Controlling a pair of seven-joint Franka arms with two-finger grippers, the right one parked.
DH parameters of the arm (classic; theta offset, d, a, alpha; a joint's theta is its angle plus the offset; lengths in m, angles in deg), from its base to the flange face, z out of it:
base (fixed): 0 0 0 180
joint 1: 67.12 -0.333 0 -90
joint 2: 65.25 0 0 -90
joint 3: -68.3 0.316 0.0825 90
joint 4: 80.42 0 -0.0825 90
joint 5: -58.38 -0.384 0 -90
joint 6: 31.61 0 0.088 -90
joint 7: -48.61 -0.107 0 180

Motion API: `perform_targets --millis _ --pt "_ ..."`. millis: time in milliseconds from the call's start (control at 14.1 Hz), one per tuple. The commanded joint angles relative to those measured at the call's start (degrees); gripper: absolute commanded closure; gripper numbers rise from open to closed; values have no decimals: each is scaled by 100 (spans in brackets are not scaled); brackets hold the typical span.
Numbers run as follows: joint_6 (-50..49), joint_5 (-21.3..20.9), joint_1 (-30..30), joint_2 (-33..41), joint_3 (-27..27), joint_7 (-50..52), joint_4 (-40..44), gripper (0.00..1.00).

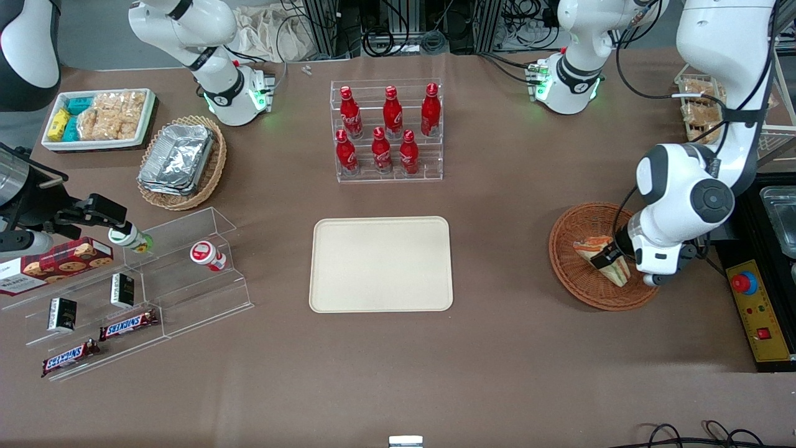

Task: Place sandwich from basket to tray
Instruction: 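Lower the left gripper and grasp the wrapped sandwich upright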

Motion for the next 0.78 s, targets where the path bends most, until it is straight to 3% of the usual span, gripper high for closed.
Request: perform_targets --millis 0,283,496,708 --pt "192 -127 11 81 11 193 -174 0" --pt "376 -118 2 -103 11 245 -157 3" --pt "543 -118 2 -165 20 859 -104 38" --pt "544 -101 -7 -182 20 1036 -43 87"
